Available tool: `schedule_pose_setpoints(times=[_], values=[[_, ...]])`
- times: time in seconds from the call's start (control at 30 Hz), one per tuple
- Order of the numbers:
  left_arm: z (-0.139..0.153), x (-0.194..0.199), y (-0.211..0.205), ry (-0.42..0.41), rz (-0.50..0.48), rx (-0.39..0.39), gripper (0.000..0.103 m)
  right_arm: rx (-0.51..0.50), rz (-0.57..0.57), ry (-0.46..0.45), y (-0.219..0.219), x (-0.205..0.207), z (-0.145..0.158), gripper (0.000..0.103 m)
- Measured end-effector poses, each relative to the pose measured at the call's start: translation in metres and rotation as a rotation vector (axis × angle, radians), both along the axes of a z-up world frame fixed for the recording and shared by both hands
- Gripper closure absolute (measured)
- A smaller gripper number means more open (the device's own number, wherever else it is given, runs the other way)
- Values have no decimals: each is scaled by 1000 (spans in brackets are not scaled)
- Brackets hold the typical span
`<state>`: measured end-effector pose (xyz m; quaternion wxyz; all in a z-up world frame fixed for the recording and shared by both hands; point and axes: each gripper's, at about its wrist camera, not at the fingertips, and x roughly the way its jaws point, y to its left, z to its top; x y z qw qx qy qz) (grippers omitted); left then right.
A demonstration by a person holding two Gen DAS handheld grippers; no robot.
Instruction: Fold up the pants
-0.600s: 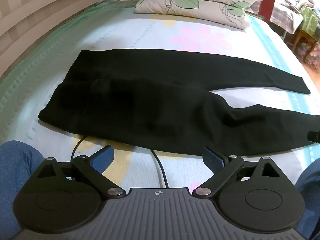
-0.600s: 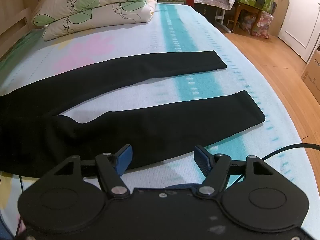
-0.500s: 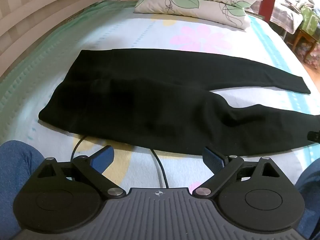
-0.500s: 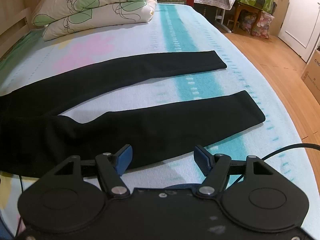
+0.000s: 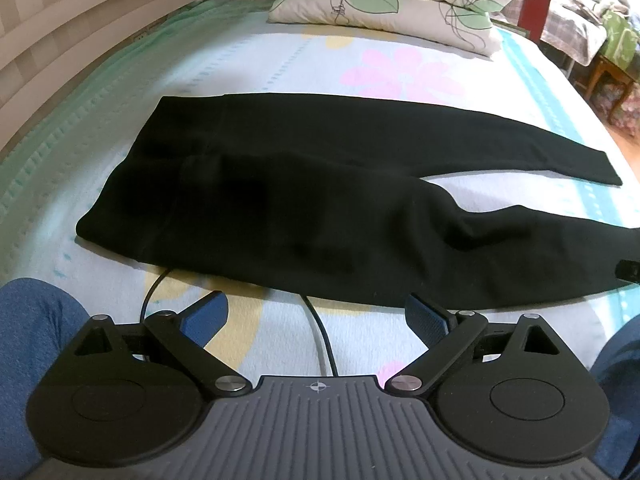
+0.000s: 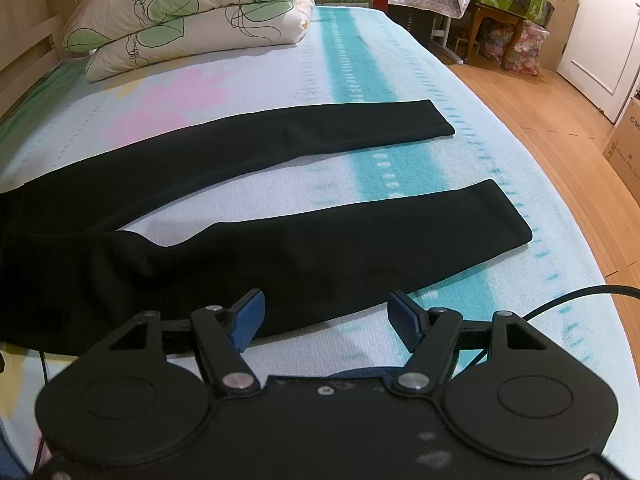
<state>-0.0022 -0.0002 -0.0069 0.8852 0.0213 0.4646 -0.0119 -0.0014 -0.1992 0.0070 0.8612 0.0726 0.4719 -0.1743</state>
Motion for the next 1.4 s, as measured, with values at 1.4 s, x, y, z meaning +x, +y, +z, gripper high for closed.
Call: schedule_pose_setpoints(times=[1.4], values=[[7, 16, 18, -119, 1, 82, 7, -59, -109, -146, -33, -3, 23, 31]])
